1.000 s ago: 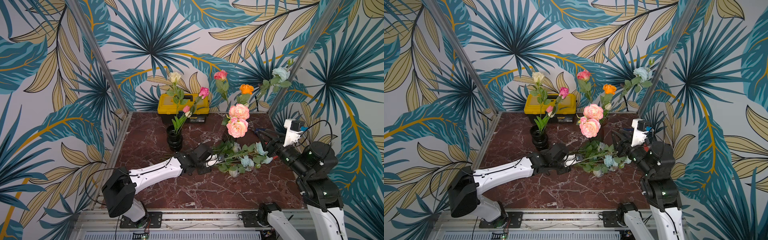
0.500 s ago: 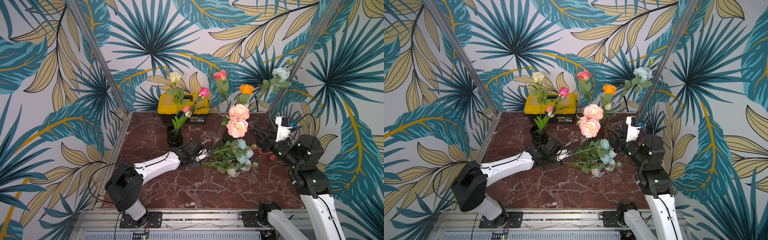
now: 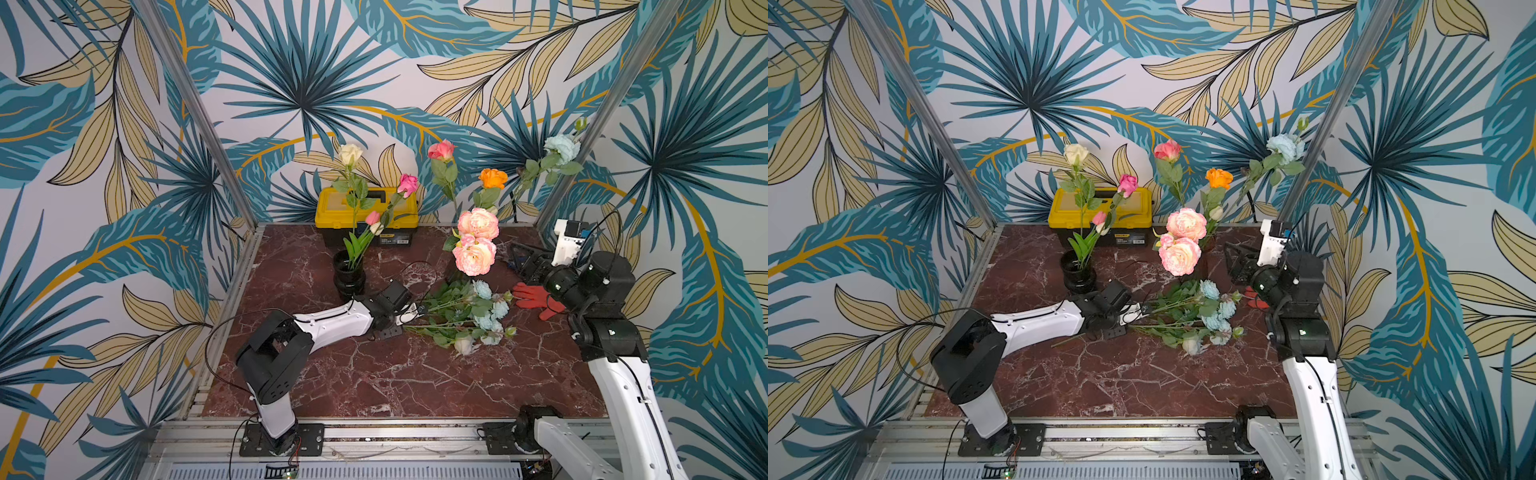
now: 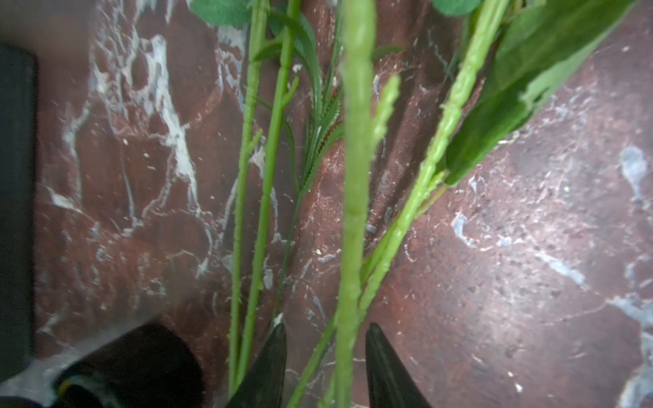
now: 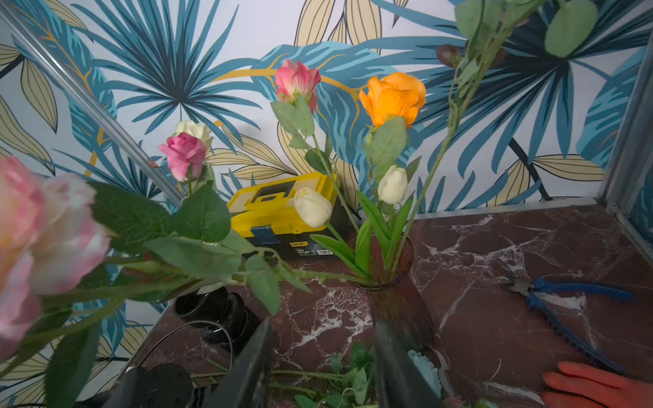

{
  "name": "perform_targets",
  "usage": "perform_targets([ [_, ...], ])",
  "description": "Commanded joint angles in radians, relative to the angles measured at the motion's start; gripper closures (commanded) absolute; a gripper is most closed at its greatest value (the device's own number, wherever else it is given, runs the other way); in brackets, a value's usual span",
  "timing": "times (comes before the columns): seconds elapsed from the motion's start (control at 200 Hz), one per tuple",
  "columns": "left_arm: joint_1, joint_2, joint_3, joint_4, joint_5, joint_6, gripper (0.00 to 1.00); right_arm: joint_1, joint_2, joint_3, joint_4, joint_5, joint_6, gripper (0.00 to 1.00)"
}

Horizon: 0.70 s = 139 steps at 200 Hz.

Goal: Pick out blue flowers from the vase
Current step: Place the flower at the center of the board.

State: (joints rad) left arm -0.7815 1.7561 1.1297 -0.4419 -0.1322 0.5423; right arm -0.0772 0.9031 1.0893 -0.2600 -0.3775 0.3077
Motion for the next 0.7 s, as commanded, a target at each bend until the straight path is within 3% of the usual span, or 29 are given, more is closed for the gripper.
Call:
perform_targets([
  [0.0, 0.007, -0.013, 0.028, 0.012, -0.011, 0.013, 0.54, -0.027, 0.017, -0.022, 0.087, -0.044, 0.04, 0.54],
  [0.2, 0.009, -0.069, 0.021, 0.012, -0.019, -0.001, 0.48, -0.095, 0.064, -0.044, 0.171, -0.079, 0.099, 0.54],
  [0.365, 0.04, -0.18, 0.005, 0.029, 0.045, -0.047, 0.44, -0.196, 0.174, -0.128, 0.516, -0.267, 0.328, 0.54],
  [0.546, 0.073, -0.294, -0.017, 0.086, 0.198, -0.131, 0.4, -0.196, 0.302, -0.092, 0.576, -0.28, 0.317, 0.55],
  [0.691, 0.074, -0.308, -0.016, 0.106, 0.272, -0.178, 0.39, -0.196, 0.4, -0.039, 0.572, -0.275, 0.281, 0.55],
])
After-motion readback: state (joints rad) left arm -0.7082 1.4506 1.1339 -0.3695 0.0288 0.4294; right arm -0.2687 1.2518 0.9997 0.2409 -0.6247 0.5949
